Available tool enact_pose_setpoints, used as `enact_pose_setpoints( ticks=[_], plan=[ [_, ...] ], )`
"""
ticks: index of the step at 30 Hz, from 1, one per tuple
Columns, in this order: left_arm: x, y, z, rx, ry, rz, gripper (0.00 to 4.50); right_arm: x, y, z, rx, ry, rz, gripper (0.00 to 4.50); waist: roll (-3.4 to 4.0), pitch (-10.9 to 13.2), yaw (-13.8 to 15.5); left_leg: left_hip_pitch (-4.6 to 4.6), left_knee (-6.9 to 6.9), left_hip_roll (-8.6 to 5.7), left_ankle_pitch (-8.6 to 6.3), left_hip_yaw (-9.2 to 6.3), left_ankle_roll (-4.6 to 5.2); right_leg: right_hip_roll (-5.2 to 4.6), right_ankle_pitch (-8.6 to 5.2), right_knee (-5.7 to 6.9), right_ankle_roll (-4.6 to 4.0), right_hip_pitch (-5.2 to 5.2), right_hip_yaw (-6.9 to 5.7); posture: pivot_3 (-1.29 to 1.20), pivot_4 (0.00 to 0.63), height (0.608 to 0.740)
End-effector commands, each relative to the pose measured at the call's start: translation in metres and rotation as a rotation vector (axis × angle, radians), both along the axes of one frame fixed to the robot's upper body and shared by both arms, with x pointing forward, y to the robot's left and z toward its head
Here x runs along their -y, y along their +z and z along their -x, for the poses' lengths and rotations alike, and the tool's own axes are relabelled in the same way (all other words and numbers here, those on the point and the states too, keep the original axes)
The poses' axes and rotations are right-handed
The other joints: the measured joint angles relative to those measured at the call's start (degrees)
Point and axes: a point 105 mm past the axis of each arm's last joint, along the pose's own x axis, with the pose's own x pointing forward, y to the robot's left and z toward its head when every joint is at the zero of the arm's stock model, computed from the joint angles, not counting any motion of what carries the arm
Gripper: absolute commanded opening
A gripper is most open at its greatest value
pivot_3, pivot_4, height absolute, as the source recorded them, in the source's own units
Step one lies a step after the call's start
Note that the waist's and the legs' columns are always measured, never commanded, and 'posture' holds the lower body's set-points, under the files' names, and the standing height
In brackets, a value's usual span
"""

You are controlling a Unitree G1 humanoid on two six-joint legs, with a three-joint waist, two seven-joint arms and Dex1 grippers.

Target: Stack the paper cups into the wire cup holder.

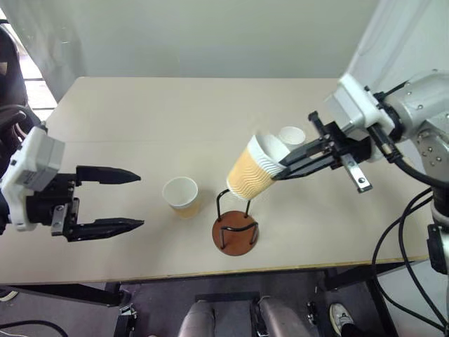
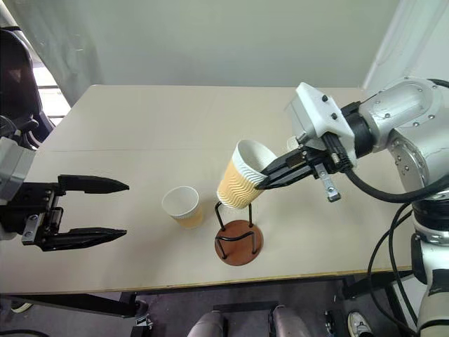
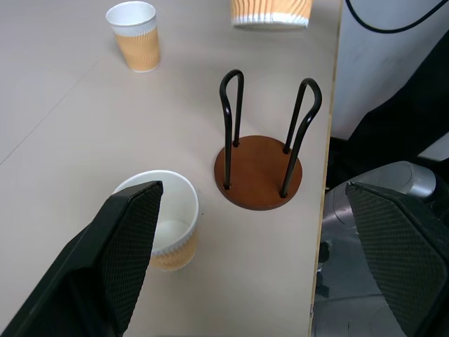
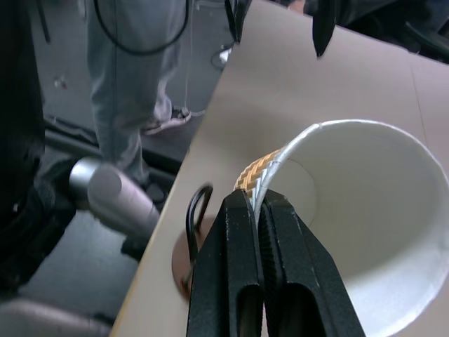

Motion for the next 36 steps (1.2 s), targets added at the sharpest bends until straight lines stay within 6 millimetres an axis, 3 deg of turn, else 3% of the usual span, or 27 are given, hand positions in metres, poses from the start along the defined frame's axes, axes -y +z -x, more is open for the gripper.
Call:
enact_pose_setpoints(
  ticks=[1,17,35,36],
  plan=[
    [0.0,0.007,0.001,0.036,-0.001,-0.027,4.5,-0.009,0.001,0.004,0.021,0.008,-0.006,0.03,0.0,0.0,0.0,0.0,0.0,0.02,0.0,-0.01,0.0,0.0,0.0,0.01,0.0,0.0,0.0,0.0,0.15,0.74],
    [-0.001,0.007,0.006,0.039,0.023,-0.028,4.5,-0.012,-0.042,0.001,-0.026,0.015,0.095,0.03,-0.03,0.0,-0.1,-0.02,-0.02,0.05,-0.04,-0.03,-0.01,0.0,0.0,0.04,-0.02,-0.03,-0.03,0.0,0.15,0.74],
    [-0.001,0.009,0.008,0.047,0.028,-0.035,4.5,-0.015,-0.052,-0.006,0.053,0.009,0.125,0.03,-0.03,0.0,-0.1,-0.02,0.0,0.1,-0.1,-0.04,0.01,0.0,0.03,0.03,-0.05,-0.04,-0.05,0.0,0.15,0.74],
    [-0.001,0.009,0.008,0.047,0.028,-0.035,4.5,-0.015,-0.052,-0.006,0.055,0.008,0.125,0.19,-0.03,0.0,-0.1,-0.02,0.0,0.1,-0.1,-0.04,0.01,0.0,0.03,0.03,-0.05,-0.04,-0.05,0.0,0.15,0.74]
  ],
)
